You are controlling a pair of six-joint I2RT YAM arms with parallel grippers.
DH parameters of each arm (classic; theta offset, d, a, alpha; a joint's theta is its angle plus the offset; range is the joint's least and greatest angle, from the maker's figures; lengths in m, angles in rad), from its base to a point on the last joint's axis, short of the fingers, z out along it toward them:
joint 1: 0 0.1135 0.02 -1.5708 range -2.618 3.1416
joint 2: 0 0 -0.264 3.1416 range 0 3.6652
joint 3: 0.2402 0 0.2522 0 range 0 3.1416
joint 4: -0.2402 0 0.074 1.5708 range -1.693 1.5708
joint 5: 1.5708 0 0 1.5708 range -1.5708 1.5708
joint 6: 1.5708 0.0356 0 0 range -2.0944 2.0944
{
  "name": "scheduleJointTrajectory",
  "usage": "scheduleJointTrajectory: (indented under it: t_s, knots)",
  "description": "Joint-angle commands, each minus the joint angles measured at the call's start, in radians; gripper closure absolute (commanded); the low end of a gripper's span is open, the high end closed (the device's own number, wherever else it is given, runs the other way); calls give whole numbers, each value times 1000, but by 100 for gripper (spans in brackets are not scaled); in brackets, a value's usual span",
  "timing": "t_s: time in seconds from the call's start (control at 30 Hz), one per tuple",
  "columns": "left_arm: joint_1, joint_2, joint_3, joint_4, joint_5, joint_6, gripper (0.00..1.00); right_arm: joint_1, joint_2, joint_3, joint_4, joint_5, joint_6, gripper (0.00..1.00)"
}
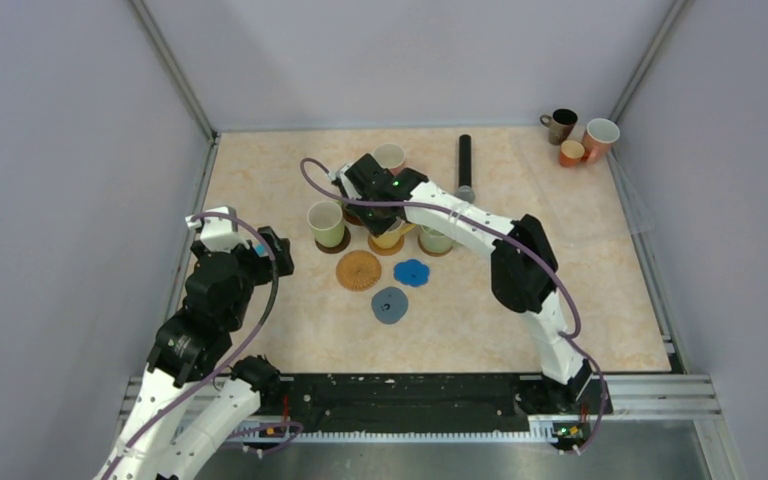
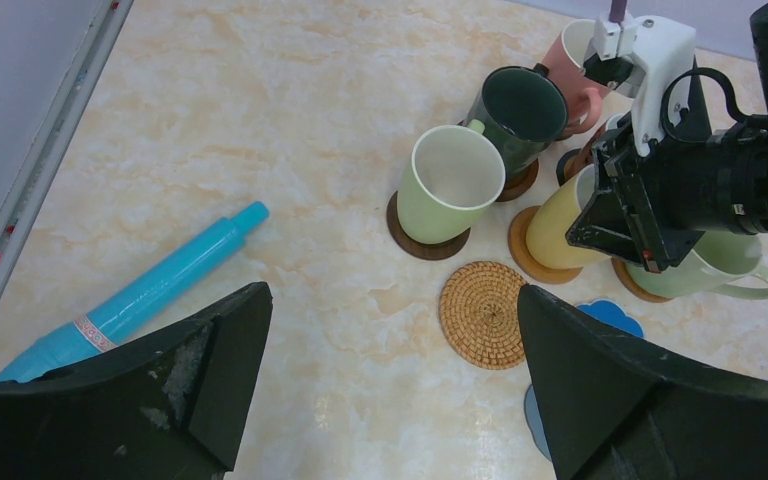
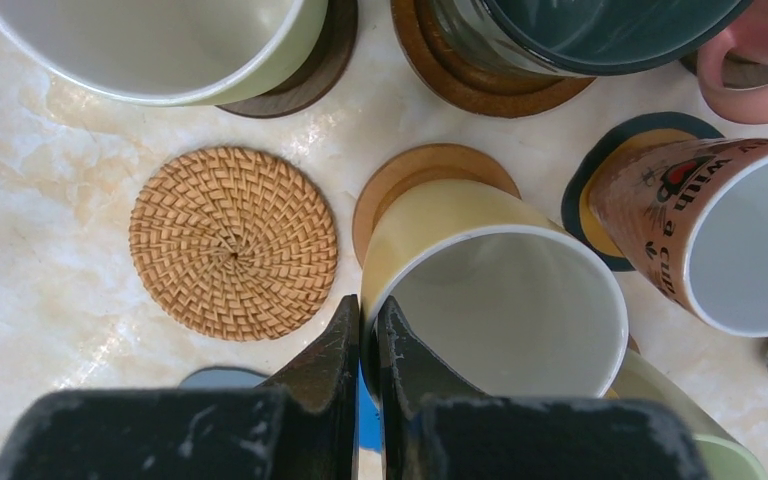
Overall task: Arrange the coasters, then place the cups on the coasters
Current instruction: Place the cup on the coaster.
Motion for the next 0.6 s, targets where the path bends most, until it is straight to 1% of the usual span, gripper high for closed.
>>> scheduleJointTrajectory:
  t_s: [0.0,0.07,0.13,0.3,0.57]
  knots:
    - [-2,2,24,29,2,-5,2,15,7,75,27,38,-15,100]
    - [-2,1,22,30,3,-4,2,15,8,77,27,38,-14,100]
    - [-2,2,22,32,5,-3,2,16,7,78,27,43,-12,92]
    - [-1,1,22,34,8,-4,2,15,3,93,27,27,-11,78]
    - [-2,9,10,47,15,6,3,15,-38,136,36,-24,10,61]
